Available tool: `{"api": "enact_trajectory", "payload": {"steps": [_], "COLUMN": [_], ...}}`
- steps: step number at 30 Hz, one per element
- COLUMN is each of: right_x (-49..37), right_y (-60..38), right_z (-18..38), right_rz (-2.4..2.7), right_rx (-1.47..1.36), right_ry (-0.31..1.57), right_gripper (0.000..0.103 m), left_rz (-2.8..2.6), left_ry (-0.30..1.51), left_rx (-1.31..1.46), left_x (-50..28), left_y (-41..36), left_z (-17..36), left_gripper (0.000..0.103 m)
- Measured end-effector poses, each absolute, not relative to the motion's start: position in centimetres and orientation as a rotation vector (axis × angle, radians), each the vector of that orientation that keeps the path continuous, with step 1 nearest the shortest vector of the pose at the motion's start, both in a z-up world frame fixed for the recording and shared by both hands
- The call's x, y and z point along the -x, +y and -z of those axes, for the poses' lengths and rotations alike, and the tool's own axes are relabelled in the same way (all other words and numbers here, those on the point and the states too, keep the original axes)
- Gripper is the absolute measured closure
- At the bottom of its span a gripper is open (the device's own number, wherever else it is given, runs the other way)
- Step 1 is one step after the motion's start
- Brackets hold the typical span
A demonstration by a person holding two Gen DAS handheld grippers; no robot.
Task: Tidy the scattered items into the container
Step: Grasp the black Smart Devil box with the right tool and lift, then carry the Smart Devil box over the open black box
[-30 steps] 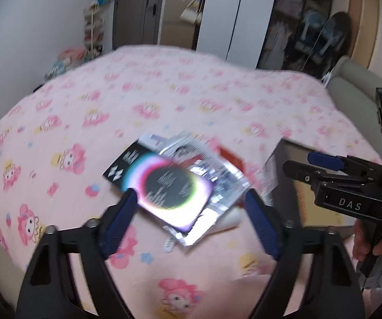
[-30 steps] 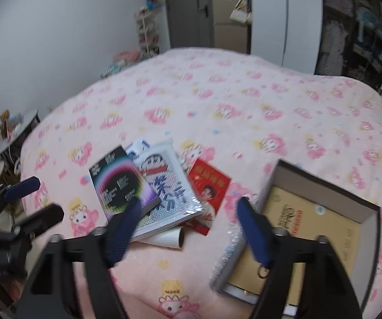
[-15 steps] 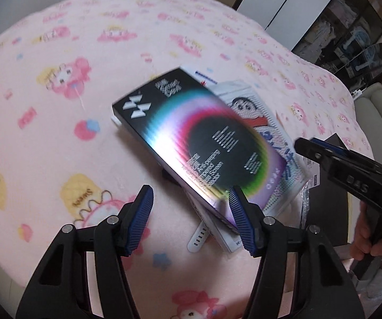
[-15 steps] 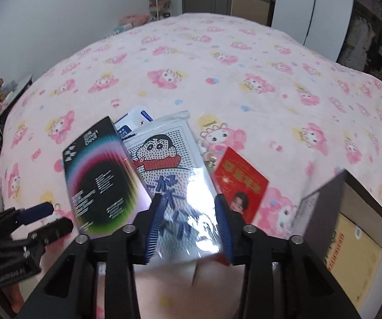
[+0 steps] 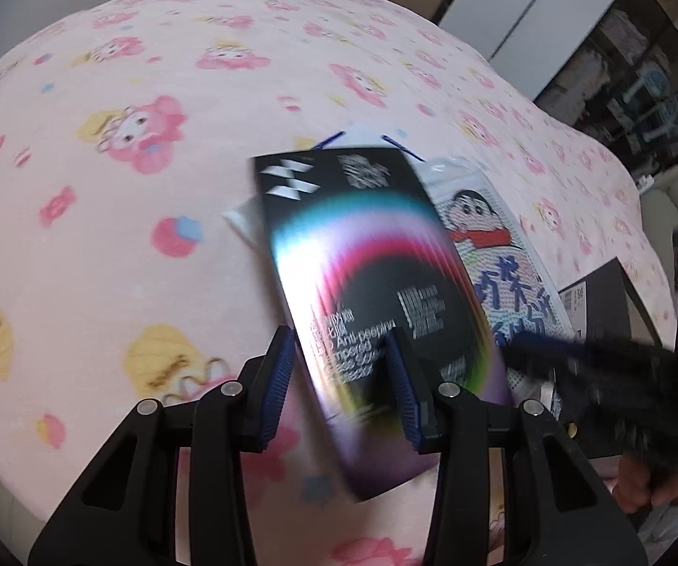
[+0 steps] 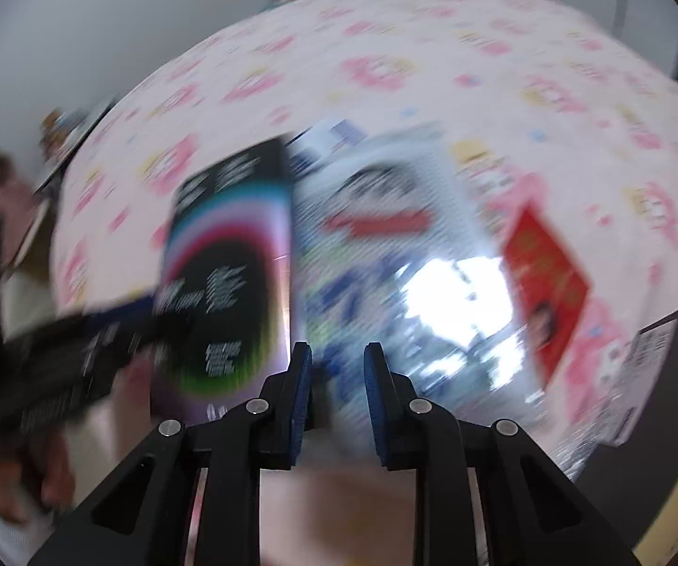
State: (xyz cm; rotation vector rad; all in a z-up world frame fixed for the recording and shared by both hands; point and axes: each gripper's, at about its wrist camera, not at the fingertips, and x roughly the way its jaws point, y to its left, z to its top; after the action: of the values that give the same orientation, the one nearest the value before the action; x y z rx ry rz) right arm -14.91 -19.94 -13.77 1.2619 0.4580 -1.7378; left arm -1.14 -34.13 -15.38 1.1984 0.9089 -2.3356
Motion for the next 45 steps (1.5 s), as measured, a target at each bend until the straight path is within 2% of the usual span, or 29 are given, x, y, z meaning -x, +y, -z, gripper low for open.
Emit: {"api": "enact_trajectory", "payload": {"steps": [5,7,10,17,19,22,27,30,31,37,45], "right_x": [13.3,13.3,13.0,12.4,12.5,12.2,10.9,10.4,10.6,11.0,11.1], "right_y": [-20.5,-21.2,-21.9,-21.9,-21.9,-22.2,-23.1,-23.2,-22.9,-20.5,-15.2], "right_z": [14.1,14.1,13.9,13.7,14.0,15.0,15.5,15.0,14.6,12.0,7.2], "right_rz": [1.669,1.658,1.633,1.620,1.595,1.529,1.473,1.507,1.514,1.559,1.656], "right_rx": [-1.268,-1.271,-1.266,-1.233,-1.245,-1.285,-1.268,-1.239,-1.237,-1.215,-1.163], "right_ry": [0.461,0.455,0.438,0.449,0.453,0.484,0.515,0.560,0.541,0.459,0.373], "right_gripper": [0.082,0.082,0.081,0.076,0.068,0.064,0.065,0.066,0.066,0.066,0.066], "left_rz": [2.306,2.309,2.312,2.307,2.309,2.306,2.337,2.366,2.378,2.476,2.649], "left_ry": [0.964,0.969,1.042,1.167,1.194,1.255,1.282,1.244,1.242,1.222,1.099], "left_rx": [-1.186,-1.188,-1.193,-1.176,-1.169,-1.166,-1.168,-1.147,-1.144,-1.157,-1.164], "left_x": [0.6,0.5,0.3,-0.6,-0.8,-0.5,0.7,0.6,0.3,0.5,2.8], "left_y": [-35.7,-35.9,-36.2,-36.4,-36.4,-36.6,-36.2,-35.8,-35.6,-34.4,-30.5], "left_z": [16.5,17.0,17.9,19.3,19.7,20.2,20.0,18.9,18.5,15.7,9.9], "left_gripper": [0.058,0.046,0.038,0.036,0.034,0.027,0.028,0.040,0.041,0.041,0.041]}}
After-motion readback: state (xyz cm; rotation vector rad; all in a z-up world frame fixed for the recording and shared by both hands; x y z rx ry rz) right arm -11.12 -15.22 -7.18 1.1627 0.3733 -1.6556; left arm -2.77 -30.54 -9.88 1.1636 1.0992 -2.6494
